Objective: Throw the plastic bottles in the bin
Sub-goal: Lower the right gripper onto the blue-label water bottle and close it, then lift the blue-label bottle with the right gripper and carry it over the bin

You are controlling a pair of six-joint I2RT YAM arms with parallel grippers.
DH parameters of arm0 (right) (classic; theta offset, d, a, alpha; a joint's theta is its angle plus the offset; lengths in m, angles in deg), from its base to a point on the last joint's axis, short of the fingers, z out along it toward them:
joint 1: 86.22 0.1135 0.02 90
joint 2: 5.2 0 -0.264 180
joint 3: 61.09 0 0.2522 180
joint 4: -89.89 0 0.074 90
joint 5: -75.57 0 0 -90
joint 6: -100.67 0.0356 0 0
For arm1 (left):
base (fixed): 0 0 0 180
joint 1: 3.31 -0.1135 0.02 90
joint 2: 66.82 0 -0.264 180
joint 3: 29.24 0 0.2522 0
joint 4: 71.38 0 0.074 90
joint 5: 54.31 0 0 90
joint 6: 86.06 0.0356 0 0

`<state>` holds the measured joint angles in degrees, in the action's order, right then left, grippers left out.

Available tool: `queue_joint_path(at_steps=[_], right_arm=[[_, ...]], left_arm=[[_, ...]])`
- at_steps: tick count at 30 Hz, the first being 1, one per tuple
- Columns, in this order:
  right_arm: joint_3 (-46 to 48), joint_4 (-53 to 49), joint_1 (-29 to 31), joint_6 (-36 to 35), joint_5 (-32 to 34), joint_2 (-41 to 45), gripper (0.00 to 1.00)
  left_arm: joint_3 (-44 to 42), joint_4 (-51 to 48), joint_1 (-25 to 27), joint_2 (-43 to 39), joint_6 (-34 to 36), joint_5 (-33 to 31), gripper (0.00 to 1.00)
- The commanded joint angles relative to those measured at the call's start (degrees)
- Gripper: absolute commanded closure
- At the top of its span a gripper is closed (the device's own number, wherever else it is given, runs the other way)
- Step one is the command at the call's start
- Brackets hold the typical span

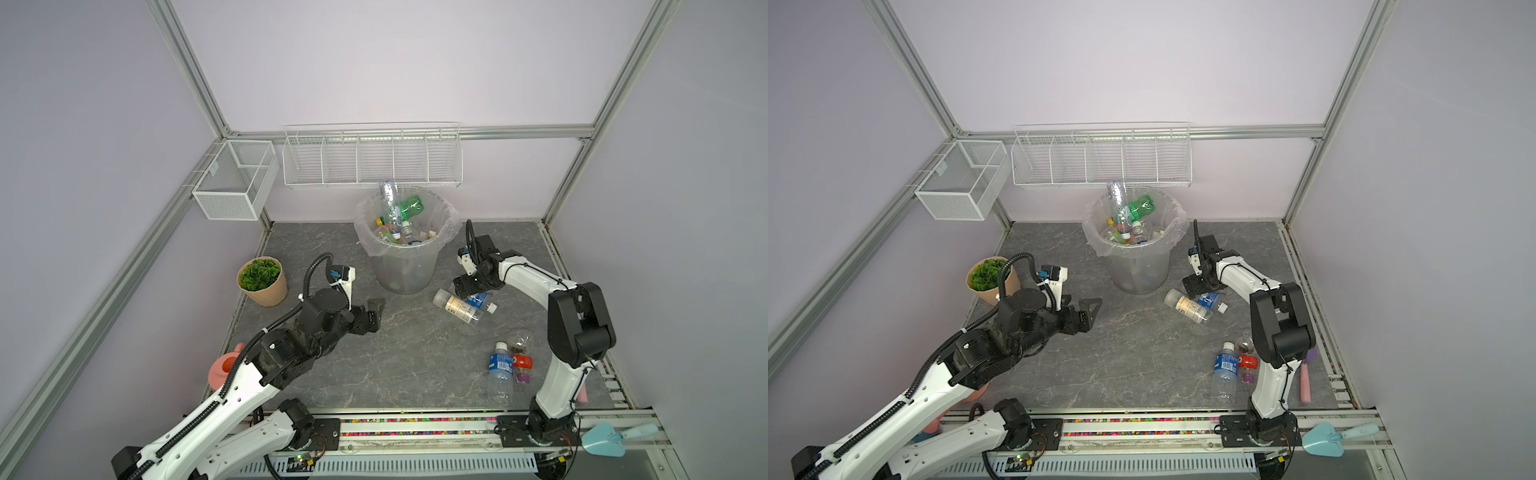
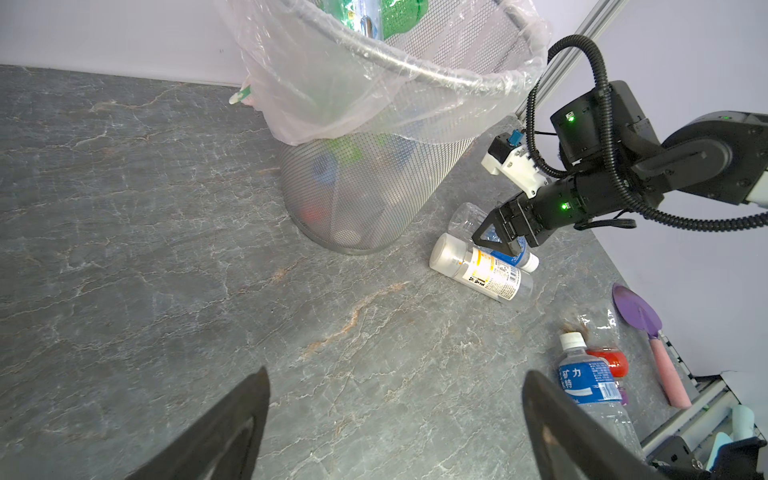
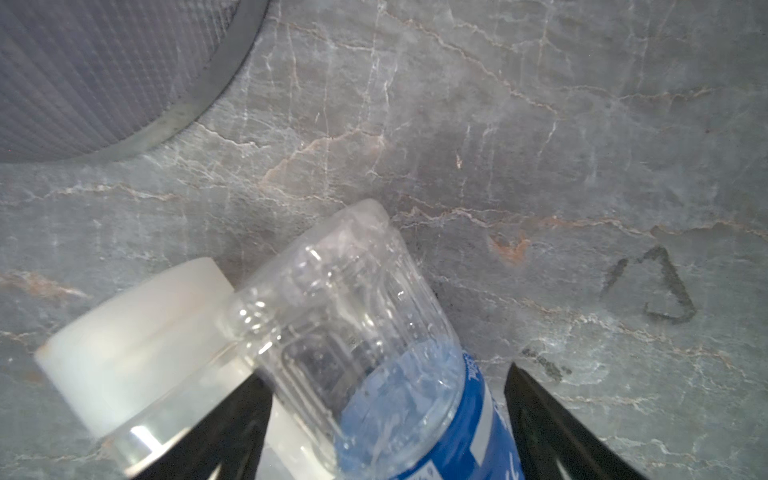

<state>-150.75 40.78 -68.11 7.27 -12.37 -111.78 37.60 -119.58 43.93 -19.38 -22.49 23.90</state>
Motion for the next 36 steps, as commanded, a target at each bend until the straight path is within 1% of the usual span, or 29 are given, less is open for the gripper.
queue_joint_path(at_steps=[1,3,6,8,11,19,24,31,33,36], right_arm=[[-0.83,-1.75,0.48,-0.51,-0.86,-1.47,0.04],[-0.84,-1.96,0.48,-0.29,-1.44,-1.95,0.00],[-0.83,-2.13,0.60,-0.06,-1.86,-2.22,0.07],[-0.75,-2.00,0.71,-0.19,-1.76,-2.22,0.14],[-0.52,-2.18,0.74,-0.40,-0.98,-1.96,0.29],[-0.68,-2.88,0.81,0.19,-0.42,0.17,0.56],[-2.27,-4.84,1.01,1.27,1.05,4.41,0.60],[-5.13,-6.00,1.12,2.41,3.28,13.97,0.66],[-6.36,-6.50,1.05,2.95,3.61,16.50,0.69],[-7.89,-5.78,1.13,3.83,3.26,21.10,0.77]], left_arm=[[-0.71,-0.85,-0.30,-0.76,-0.19,-1.02,0.06],[-0.78,-0.92,-0.31,-0.86,-0.15,-1.22,0.06],[-0.78,-1.01,-0.32,-0.86,-0.17,-1.23,0.06],[-0.76,-1.00,-0.35,-1.02,-0.11,-1.34,0.06],[-0.69,-1.07,-0.31,-1.36,-0.15,-1.70,0.06],[-0.69,-1.42,-0.40,-1.96,0.07,-2.25,0.06],[-0.61,-1.71,-0.40,-2.19,0.33,-2.62,0.06],[-0.69,-1.43,-0.40,-2.23,0.33,-2.69,0.06],[-0.70,-1.44,-0.40,-2.32,0.20,-2.64,0.06],[-0.86,-1.44,-0.42,-2.52,0.11,-2.58,0.06]])
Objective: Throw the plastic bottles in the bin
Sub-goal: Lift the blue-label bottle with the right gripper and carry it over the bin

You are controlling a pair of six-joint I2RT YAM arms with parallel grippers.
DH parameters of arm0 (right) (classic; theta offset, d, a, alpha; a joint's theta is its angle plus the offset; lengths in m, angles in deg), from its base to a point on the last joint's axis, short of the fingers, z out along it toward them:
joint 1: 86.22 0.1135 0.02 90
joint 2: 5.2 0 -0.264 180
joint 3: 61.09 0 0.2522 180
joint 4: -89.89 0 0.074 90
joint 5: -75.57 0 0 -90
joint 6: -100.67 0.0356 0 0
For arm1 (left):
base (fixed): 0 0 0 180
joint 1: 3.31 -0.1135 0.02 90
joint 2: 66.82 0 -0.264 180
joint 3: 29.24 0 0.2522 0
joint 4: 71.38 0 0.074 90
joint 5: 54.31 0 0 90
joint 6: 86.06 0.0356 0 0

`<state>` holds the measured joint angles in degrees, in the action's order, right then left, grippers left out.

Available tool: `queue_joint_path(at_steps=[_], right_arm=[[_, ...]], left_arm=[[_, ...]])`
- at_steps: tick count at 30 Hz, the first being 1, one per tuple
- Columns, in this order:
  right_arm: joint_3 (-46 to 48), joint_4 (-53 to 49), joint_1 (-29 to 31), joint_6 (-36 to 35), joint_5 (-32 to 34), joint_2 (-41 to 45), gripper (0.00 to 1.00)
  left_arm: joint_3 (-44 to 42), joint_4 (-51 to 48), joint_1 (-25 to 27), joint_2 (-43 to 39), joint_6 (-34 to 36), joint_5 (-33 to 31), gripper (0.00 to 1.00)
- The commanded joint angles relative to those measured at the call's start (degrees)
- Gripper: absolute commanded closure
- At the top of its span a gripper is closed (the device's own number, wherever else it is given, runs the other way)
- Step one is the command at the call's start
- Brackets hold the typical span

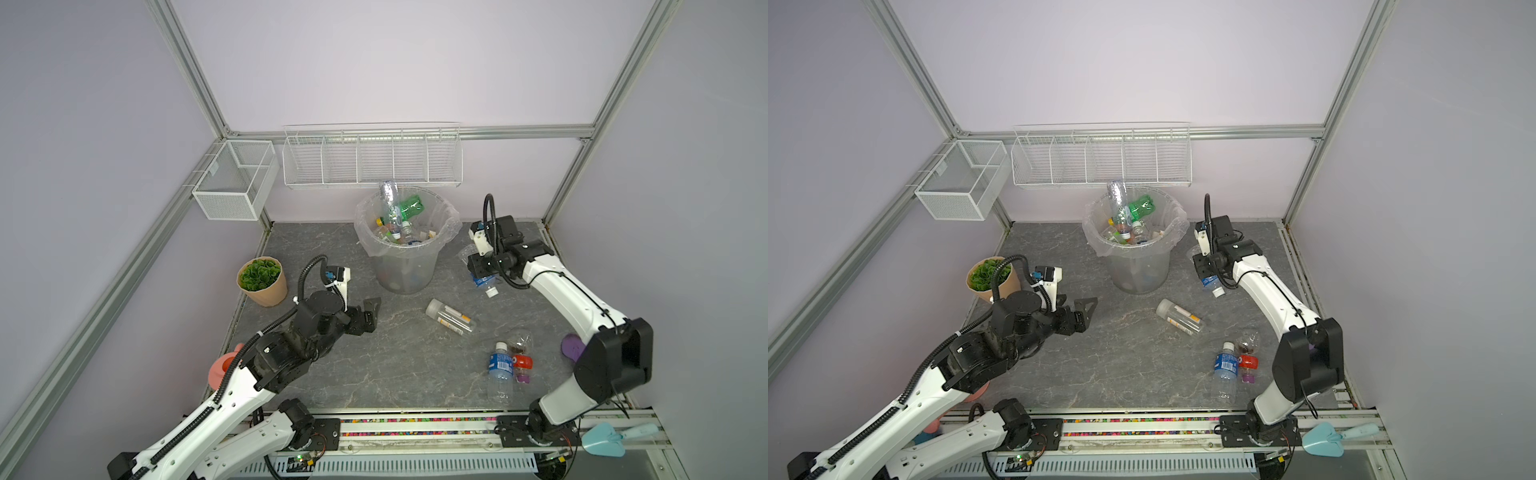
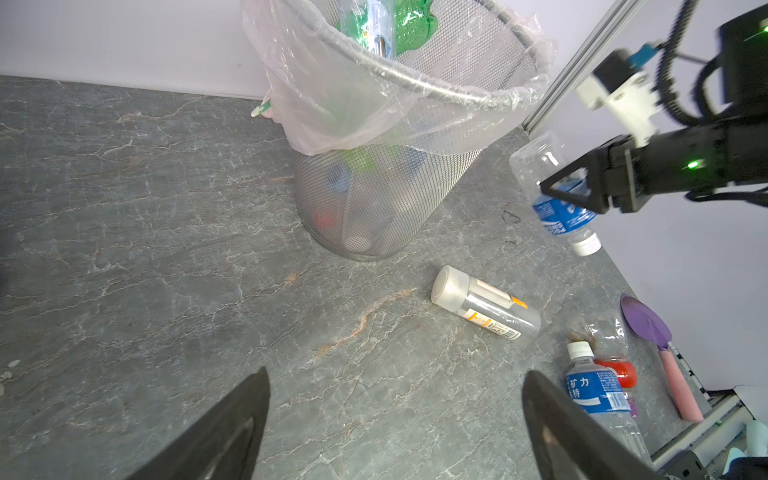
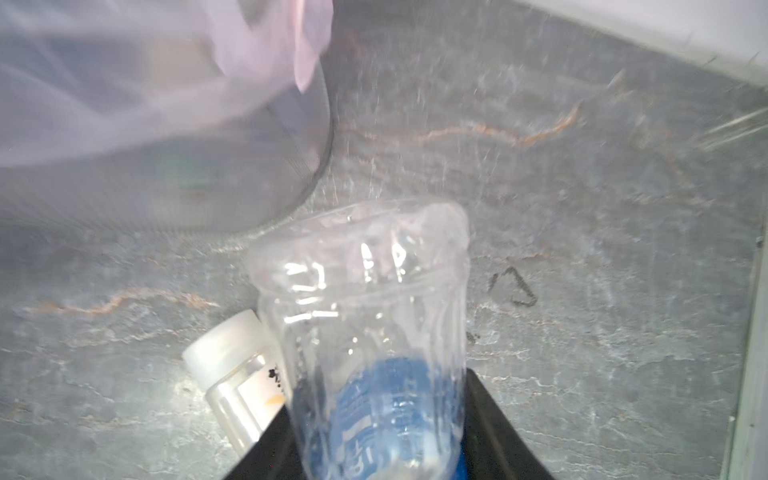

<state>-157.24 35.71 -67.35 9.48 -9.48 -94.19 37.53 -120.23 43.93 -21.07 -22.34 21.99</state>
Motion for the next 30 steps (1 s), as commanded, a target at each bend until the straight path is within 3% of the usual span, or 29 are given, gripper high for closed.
queue_joint_path(at_steps=[1,8,17,24,30], right_arm=[[-1.76,-0.03,0.41,2.00,0.03,5.31,0.79],[-2.37,8.87,0.67,6.18,-5.35,16.09,0.81],[-6.05,20.06,1.11,10.54,-9.57,23.91,0.79],[-11.64,27.47,2.91,12.32,-11.64,22.46,0.79],[-19.15,30.79,5.60,12.10,-12.88,15.68,0.77]], left_arm=[[-0.89,-0.77,-0.40,-0.89,-0.15,-0.68,0.06],[-1.08,-0.68,-0.40,-1.35,-0.47,-0.43,0.06],[-1.07,-1.30,-0.40,-2.25,-0.63,-0.81,0.06],[-0.98,-0.95,-0.41,-2.25,-1.00,-0.72,0.06],[-0.98,-1.20,-0.40,-2.25,-1.06,-1.09,0.06]])
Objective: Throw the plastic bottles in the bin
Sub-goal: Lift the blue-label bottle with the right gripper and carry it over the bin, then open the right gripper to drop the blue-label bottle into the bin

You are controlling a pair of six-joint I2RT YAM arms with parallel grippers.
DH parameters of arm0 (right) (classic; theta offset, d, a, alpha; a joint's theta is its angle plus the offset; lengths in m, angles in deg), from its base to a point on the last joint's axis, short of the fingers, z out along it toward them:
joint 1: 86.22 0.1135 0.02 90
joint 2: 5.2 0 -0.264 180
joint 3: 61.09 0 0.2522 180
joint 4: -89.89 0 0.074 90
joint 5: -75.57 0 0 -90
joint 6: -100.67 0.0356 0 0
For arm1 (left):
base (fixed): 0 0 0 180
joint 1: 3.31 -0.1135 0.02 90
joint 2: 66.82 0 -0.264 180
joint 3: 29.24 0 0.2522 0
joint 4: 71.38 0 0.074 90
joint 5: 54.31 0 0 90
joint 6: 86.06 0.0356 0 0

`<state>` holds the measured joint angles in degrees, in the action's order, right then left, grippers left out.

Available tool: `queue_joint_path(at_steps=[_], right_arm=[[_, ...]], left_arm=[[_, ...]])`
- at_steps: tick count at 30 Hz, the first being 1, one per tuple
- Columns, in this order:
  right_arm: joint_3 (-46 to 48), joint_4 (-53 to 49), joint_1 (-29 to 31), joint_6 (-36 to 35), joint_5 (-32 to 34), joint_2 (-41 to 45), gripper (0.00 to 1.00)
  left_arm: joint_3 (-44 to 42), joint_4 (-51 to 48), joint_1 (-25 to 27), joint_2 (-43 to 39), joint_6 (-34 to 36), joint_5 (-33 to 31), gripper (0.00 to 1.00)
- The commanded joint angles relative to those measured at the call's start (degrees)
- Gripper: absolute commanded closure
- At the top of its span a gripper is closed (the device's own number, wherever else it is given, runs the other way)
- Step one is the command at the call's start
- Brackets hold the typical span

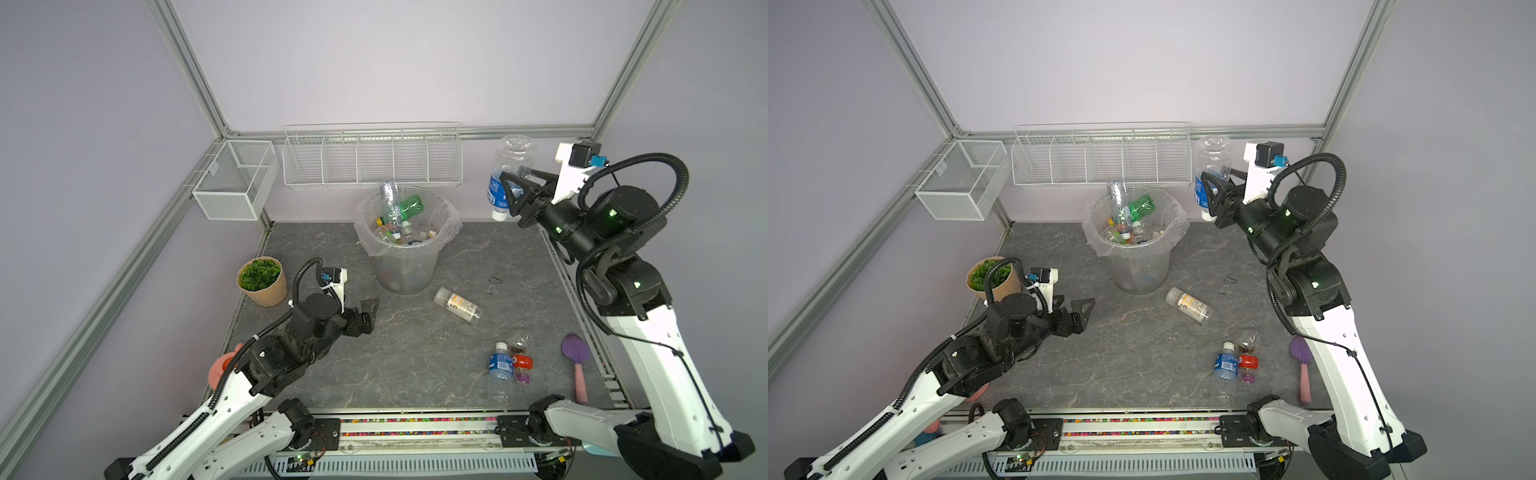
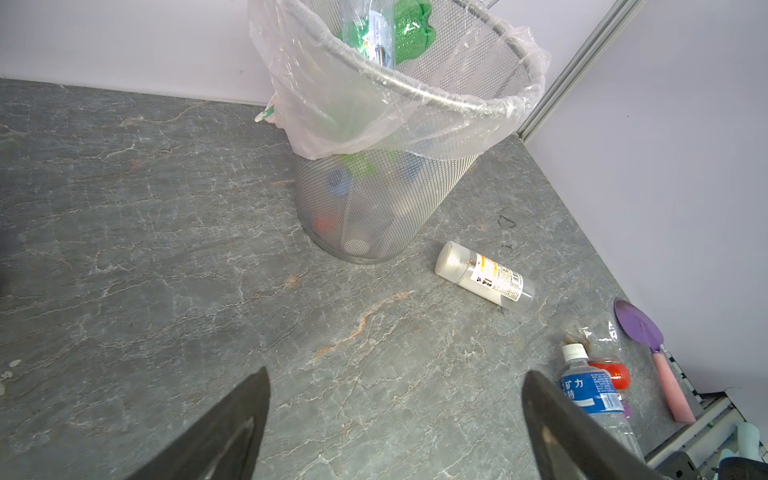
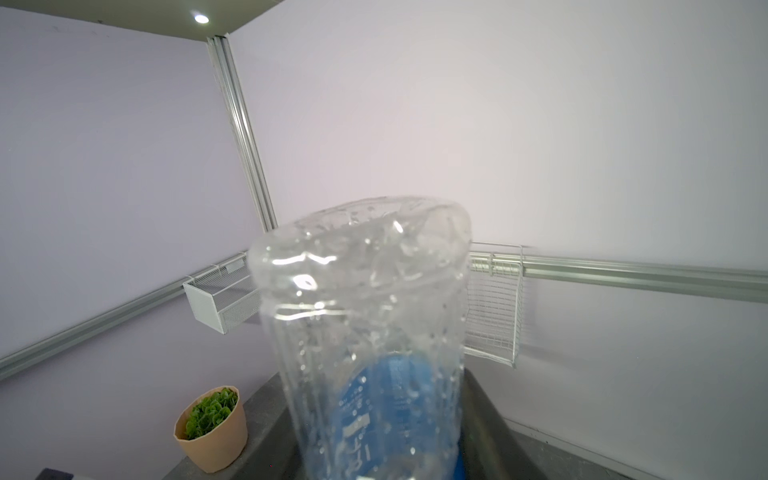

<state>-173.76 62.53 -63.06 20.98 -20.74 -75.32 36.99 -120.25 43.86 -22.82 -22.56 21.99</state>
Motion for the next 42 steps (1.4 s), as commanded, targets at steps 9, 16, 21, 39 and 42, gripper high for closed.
queue_joint_path(at_steps=[9,16,21,39,42], right_arm=[[-10.91,3.06,4.63,-1.73,0.45,-11.20,0.78],[-11.85,2.72,5.93,-3.60,1.53,-12.59,0.78],[-11.87,2.75,6.62,-4.38,2.56,-13.85,0.78],[-23.14,-13.74,6.55,-4.89,4.78,-30.33,0.12],[-22.81,-12.54,6.62,-4.62,3.86,-28.78,0.12]], left_arm=[[-0.59,-2.33,-0.33,-2.51,-0.83,-2.32,0.06],[-0.35,-2.49,-0.33,-2.78,-0.68,-2.74,0.06],[-0.13,-2.94,-0.33,-3.15,-0.83,-2.87,0.06],[0.40,-6.57,-0.38,-6.76,-0.98,-4.76,0.06],[0.40,-6.42,-0.33,-6.88,-0.83,-4.95,0.06]])
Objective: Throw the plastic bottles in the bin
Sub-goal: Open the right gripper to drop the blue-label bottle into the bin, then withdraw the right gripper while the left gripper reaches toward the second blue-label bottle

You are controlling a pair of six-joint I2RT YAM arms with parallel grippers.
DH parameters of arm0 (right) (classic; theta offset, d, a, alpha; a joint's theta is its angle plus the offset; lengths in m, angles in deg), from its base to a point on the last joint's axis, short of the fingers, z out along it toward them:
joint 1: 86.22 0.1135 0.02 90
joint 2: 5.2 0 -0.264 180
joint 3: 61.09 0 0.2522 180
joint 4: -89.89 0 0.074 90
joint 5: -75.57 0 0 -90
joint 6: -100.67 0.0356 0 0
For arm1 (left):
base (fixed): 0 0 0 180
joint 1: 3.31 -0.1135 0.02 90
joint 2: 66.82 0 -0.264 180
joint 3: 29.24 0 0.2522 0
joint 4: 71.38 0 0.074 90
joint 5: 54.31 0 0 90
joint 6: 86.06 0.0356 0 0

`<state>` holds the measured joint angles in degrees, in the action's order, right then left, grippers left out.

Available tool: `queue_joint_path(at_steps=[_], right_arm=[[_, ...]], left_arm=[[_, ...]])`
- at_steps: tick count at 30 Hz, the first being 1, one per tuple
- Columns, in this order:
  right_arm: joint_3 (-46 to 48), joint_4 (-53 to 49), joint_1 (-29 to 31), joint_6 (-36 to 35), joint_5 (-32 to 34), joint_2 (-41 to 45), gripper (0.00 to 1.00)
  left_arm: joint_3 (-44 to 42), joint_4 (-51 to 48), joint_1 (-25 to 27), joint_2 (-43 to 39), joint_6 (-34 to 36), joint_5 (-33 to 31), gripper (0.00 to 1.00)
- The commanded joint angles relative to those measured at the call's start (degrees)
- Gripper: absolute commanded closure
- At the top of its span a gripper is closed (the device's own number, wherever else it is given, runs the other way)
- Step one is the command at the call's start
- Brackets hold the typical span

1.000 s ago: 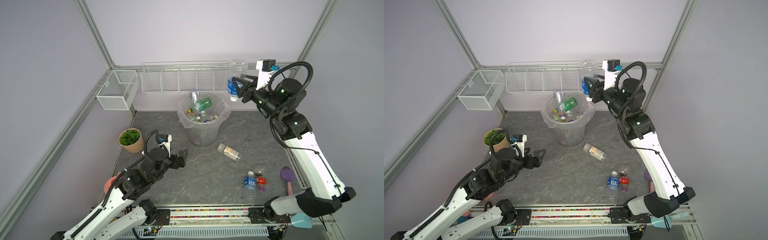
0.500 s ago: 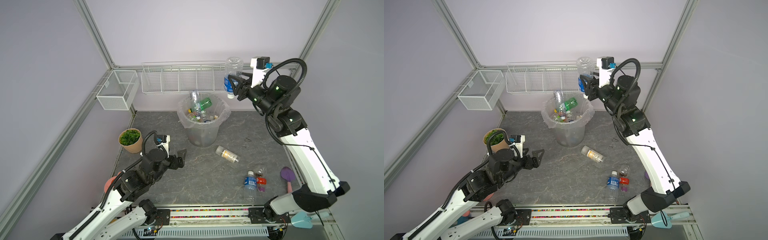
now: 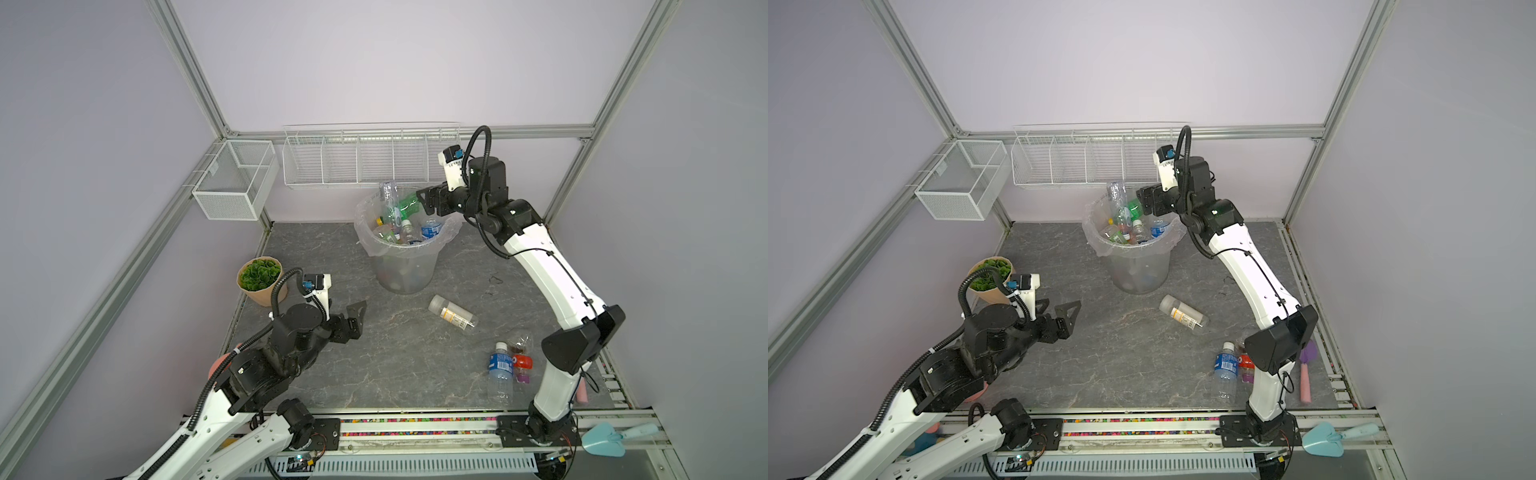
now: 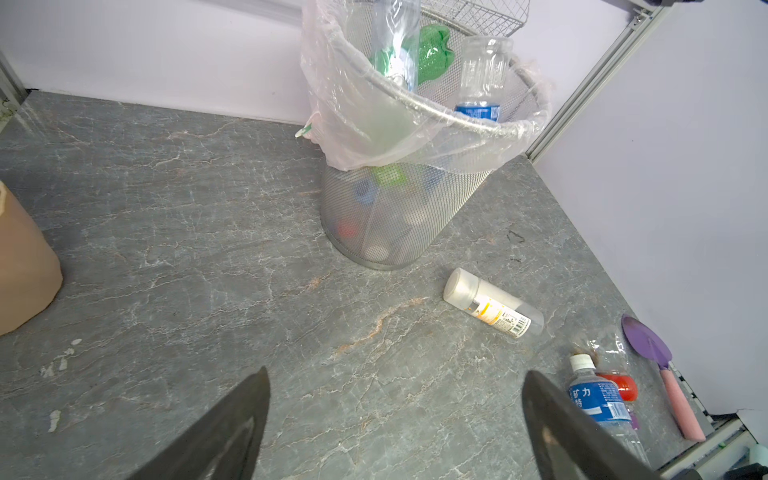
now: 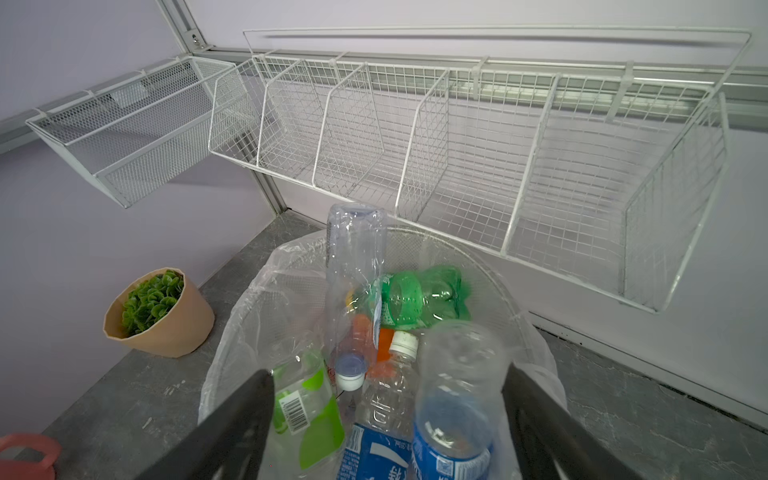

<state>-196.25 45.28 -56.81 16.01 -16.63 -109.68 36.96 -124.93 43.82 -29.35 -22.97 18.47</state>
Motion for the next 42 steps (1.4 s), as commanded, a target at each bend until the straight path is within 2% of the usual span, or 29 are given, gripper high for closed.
queue_joint_path(at_steps=[1,9,16,24,30,34,37,42], right_arm=[[-0.51,4.39,0.39,0.42,-0.42,5.97,0.12],[4.50,5.81,0.39,0.04,-0.17,12.36,0.12],[13.56,6.99,0.37,-1.39,1.82,20.67,0.12],[26.95,8.00,0.25,-2.19,7.20,31.43,0.12],[33.21,4.58,-0.39,-2.42,9.04,37.32,0.12],[37.96,1.44,-1.33,-1.39,10.38,40.87,0.12],[41.99,0.01,-2.31,0.69,11.41,43.78,0.12],[45.94,-4.74,-4.35,6.21,14.64,47.03,0.12]], left_arm=[[0.38,-1.55,-0.29,-0.34,-0.42,-1.40,0.06],[0.33,-0.56,-0.29,0.61,-0.13,-0.81,0.06],[0.88,0.13,-0.29,2.79,0.58,-0.02,0.06],[1.42,1.58,-0.29,5.42,1.21,2.47,0.07],[2.47,3.09,0.48,10.34,1.93,4.52,0.08],[3.83,3.87,3.30,14.00,3.02,4.23,0.08],[5.14,4.94,5.79,17.94,3.75,4.49,0.08],[7.68,6.82,7.17,24.87,2.43,7.44,0.08]])
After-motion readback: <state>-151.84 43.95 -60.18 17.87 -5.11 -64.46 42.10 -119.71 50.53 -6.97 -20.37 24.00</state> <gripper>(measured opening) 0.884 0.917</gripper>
